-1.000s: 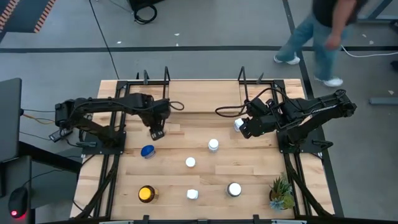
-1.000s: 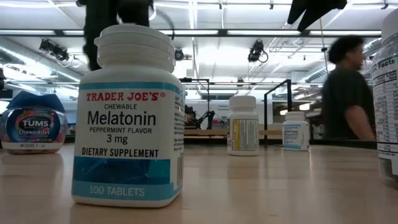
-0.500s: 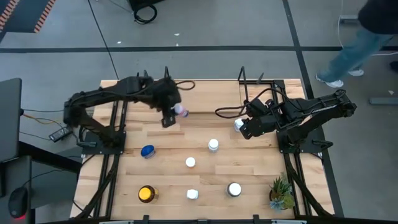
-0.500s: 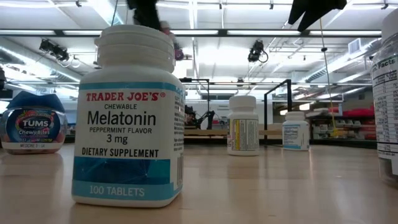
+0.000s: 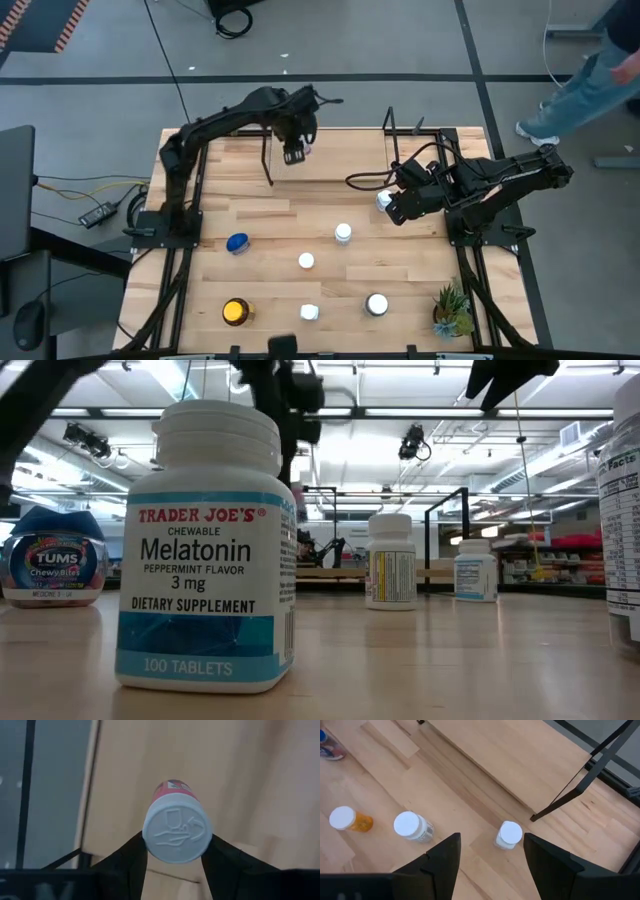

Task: Pick and place medicine bottles onto shelf by color
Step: Put the pink pill bottle on the shelf

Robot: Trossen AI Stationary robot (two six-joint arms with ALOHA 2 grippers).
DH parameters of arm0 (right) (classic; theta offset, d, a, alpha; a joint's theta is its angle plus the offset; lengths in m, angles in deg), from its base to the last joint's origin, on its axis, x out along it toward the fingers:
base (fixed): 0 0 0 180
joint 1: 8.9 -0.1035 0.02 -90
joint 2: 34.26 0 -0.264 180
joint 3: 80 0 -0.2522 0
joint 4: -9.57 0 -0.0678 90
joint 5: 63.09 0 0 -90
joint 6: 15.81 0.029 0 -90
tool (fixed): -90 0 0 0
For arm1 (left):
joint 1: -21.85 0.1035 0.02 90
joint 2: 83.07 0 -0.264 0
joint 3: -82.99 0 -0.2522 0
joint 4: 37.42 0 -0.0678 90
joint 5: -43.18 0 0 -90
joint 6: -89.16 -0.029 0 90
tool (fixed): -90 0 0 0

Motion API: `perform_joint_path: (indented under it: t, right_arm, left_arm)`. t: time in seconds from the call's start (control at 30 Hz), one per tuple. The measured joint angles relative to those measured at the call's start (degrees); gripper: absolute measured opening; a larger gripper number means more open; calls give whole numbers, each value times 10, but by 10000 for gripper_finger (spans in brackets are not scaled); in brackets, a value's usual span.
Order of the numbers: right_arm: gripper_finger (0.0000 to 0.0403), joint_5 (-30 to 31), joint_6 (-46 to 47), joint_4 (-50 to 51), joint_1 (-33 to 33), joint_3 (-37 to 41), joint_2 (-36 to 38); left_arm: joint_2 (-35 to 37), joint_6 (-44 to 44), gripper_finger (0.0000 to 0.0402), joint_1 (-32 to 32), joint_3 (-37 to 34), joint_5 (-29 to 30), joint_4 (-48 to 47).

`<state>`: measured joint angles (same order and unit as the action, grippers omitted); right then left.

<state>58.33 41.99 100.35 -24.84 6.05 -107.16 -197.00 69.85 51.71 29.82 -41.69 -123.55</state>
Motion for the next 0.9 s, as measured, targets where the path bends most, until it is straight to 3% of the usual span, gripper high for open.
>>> perform_joint_path:
  t: [0.23,0.63,0.9]
  right_arm:
    - [224,0,0,0,0,0,0]
    - [224,0,0,0,0,0,0]
    - [224,-2,-1,0,0,0,0]
  left_arm:
    - [-47,-24,166,51,3,24,5]
    - [-50,-202,167,63,-5,27,55]
    - [-50,-204,167,81,-39,32,64]
